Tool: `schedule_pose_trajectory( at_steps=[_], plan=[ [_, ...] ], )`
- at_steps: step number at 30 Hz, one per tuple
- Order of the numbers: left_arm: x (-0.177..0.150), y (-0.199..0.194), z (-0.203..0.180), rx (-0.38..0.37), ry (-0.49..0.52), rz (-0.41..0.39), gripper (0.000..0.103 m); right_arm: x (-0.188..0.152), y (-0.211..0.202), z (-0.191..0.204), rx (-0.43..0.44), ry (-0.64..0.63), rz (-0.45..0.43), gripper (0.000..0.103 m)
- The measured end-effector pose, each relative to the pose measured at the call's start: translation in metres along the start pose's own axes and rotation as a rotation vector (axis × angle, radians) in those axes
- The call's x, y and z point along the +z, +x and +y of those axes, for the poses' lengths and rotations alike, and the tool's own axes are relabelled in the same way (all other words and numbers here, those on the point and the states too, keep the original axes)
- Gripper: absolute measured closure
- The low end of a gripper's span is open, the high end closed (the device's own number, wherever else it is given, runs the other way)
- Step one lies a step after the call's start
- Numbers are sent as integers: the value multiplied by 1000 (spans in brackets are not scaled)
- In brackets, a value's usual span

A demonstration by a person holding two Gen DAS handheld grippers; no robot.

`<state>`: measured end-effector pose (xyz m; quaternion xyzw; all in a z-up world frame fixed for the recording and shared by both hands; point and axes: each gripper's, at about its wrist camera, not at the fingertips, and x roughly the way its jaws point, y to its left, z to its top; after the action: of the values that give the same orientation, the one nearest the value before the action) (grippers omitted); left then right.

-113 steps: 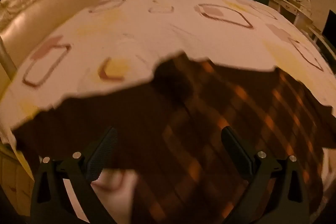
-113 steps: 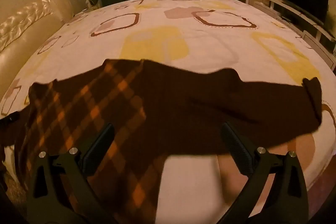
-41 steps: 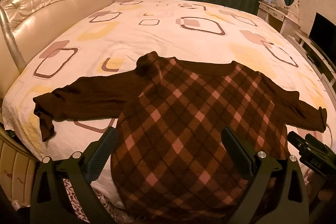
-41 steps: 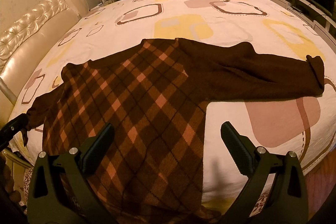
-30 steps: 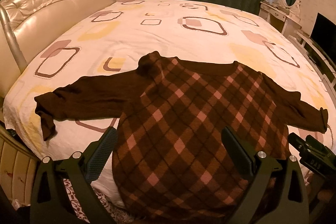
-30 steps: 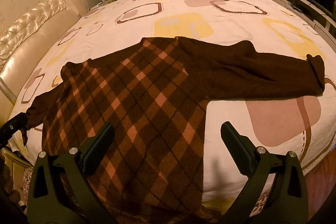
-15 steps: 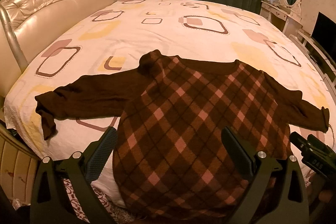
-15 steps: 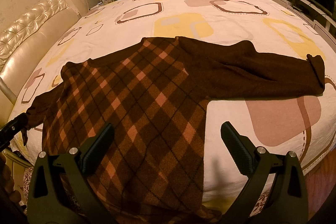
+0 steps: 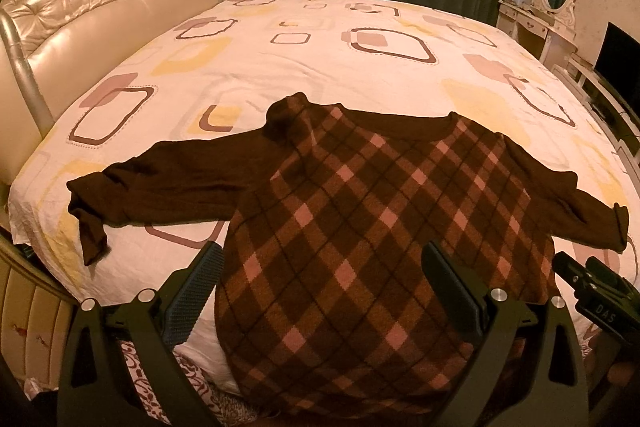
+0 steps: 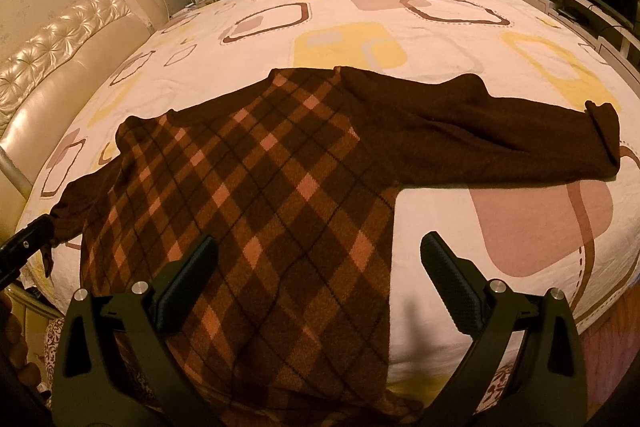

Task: Fold small clothes

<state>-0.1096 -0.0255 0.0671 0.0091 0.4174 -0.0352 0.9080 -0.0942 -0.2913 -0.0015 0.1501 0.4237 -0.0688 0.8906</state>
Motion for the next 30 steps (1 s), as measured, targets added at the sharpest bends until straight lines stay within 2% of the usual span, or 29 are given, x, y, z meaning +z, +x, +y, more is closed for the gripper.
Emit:
schedule_pose_trajectory(
  at_steps=[13, 18, 22, 27, 28, 29, 30],
  plan=[
    [-2, 3, 2, 6, -2, 10, 4, -3, 4, -2, -5, 9, 14, 2],
    [-4, 11, 2, 2, -3, 26, 4, 7, 6, -18, -42, 18, 42, 2],
    [-6, 22, 5, -3, -12, 56, 4, 28, 5, -58, -87, 77, 37, 2],
    [-7, 34, 8, 5, -25, 84, 4, 68, 8, -144, -292, 175, 2, 5],
    [-8, 35, 9, 6, -28, 89, 4, 77, 10, -161, -341, 190, 1, 14],
    [-8, 36, 10, 6, -33, 94, 4, 87, 15, -184, -394, 202, 9, 28],
    [-8, 38, 11, 3, -42, 100, 4, 92, 21, -199, -418, 213, 19, 32]
  ],
)
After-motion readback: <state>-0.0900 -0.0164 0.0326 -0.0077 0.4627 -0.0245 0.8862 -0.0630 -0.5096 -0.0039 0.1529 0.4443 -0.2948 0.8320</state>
